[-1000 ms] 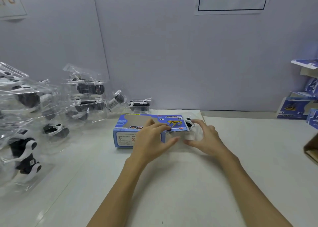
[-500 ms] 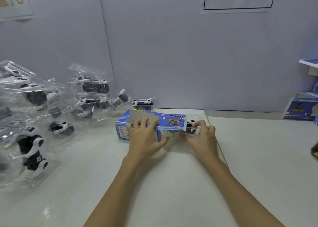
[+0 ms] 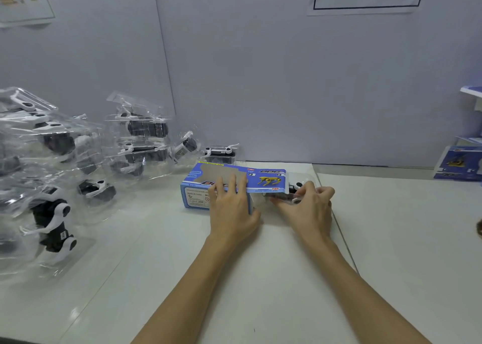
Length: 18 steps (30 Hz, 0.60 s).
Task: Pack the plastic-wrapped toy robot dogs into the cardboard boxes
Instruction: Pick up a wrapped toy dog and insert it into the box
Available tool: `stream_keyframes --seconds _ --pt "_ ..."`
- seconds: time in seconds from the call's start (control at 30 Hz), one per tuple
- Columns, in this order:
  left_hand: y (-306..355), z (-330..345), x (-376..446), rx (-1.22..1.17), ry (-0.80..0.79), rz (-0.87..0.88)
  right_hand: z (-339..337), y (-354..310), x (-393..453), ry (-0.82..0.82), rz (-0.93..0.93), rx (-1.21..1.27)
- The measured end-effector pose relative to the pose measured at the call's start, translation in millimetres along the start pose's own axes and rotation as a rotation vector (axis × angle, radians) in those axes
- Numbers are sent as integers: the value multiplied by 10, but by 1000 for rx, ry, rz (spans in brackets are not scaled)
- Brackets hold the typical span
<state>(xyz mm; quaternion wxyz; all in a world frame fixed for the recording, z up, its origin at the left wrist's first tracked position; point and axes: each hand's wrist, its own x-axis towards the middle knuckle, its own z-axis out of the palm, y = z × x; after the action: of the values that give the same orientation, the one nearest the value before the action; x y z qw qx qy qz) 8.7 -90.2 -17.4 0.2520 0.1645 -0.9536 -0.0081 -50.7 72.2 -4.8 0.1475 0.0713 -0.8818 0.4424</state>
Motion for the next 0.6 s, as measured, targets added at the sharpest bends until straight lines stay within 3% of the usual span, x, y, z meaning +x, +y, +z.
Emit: stream_keyframes --seconds 0.23,0.43,0.5,0.6 --pt "-21 12 -12 -91 40 65 178 -108 -153 -107 -11 115" --pt "-88 13 -8 -149 19 149 151 -188 -111 -170 353 797" --pt "-90 13 -4 -169 4 178 139 -198 -106 -284 392 1008" --pt "-117 16 17 -172 -12 212 95 -172 -114 -419 377 1091"
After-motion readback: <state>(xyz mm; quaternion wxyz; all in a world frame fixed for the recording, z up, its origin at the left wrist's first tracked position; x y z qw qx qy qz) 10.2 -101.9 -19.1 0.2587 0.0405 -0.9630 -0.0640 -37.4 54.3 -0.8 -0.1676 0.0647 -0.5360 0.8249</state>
